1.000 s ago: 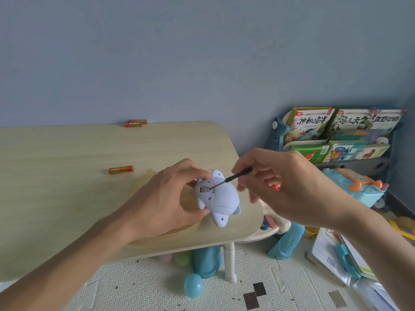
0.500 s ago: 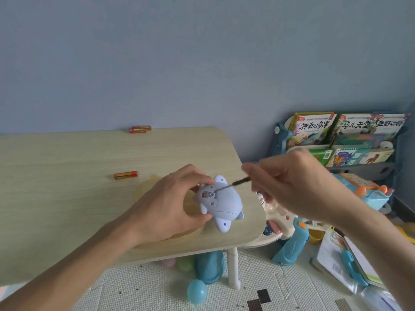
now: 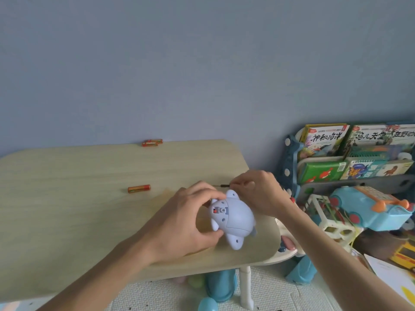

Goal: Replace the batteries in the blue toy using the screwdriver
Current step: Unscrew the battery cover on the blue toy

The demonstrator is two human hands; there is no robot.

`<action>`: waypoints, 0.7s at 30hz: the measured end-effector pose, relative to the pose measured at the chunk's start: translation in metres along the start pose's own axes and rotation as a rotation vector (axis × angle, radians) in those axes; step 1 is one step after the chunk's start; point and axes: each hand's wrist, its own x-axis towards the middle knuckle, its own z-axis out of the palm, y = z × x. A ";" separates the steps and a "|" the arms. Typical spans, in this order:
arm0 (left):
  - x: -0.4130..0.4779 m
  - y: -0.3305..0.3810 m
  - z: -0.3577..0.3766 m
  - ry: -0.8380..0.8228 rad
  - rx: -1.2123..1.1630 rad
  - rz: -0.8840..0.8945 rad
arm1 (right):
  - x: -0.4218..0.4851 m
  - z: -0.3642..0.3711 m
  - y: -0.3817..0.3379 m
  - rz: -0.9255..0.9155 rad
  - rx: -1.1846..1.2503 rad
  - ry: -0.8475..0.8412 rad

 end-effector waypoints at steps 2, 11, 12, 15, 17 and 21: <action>0.000 0.000 -0.001 0.008 0.018 0.002 | 0.003 0.003 0.000 0.041 -0.058 -0.082; -0.001 0.000 -0.002 -0.004 0.025 -0.010 | 0.001 -0.002 0.009 -0.040 -0.067 -0.057; -0.001 0.000 -0.002 -0.006 0.024 -0.014 | -0.004 -0.008 0.007 -0.114 -0.056 -0.023; 0.000 -0.001 -0.002 -0.011 0.014 -0.025 | -0.029 -0.032 -0.006 -0.368 -0.018 0.031; 0.002 -0.002 -0.003 -0.020 0.000 -0.026 | -0.051 -0.046 -0.017 -0.512 -0.034 -0.041; 0.005 -0.003 -0.005 -0.046 0.000 -0.027 | -0.079 -0.057 -0.024 -0.576 -0.132 -0.238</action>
